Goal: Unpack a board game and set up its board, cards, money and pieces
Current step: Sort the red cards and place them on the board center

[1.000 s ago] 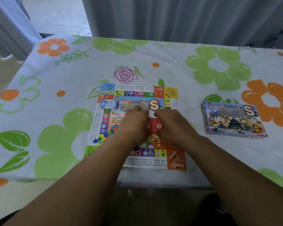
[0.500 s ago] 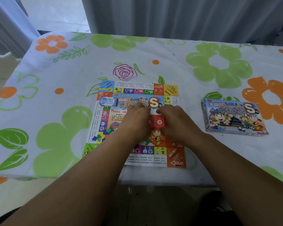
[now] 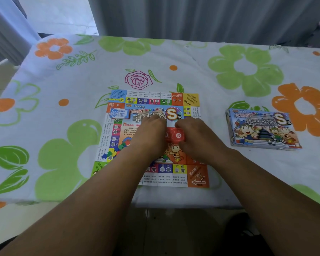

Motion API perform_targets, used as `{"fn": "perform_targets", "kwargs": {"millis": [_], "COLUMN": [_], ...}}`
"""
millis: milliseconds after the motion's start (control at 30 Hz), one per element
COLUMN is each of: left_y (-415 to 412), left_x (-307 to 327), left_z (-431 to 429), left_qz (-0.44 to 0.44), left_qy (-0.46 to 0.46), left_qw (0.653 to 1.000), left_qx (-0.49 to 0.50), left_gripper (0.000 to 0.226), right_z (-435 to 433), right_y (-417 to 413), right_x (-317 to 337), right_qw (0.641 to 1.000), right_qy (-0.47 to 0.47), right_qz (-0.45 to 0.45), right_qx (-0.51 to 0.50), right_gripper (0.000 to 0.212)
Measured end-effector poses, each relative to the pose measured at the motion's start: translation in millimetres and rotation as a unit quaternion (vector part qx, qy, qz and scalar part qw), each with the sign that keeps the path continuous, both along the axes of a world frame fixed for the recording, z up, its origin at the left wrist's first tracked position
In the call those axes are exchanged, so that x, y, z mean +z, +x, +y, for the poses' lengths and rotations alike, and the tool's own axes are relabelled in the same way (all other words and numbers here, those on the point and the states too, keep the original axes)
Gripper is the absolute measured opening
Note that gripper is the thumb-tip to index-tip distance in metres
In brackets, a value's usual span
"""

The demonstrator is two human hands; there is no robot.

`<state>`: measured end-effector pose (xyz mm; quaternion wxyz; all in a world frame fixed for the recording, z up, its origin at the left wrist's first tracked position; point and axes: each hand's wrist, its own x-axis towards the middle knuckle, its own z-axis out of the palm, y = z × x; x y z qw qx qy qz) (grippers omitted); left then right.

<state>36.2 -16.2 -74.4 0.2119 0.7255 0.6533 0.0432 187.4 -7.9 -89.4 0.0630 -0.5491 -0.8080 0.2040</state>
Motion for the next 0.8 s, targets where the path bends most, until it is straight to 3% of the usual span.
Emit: {"fn": "perform_targets", "kwargs": {"millis": [433,633,800], "left_y": [2.9,2.3,3.9], "left_x": [1.8,3.8,6.9], "left_z": [-0.7,-1.3,-1.5], "left_qz": [0.029,0.016,0.015], "left_qy": [-0.002,-0.008,0.006], "left_qw": [0.999,1.000,1.000], "left_qx": [-0.017,-0.017,-0.026], "left_gripper": [0.024,0.046,0.038], "right_z": [-5.2,-4.0,-6.9], "right_y": [-1.5,-0.8,-6.2], "right_x": [-0.5,1.4,-0.9], "right_qw": [0.999,0.999,0.997], "right_qy": [0.018,0.009,0.027], "right_qz": [-0.031,-0.030,-0.036], "right_qx": [0.030,0.041,0.057], "right_gripper": [0.043,0.058,0.054]}}
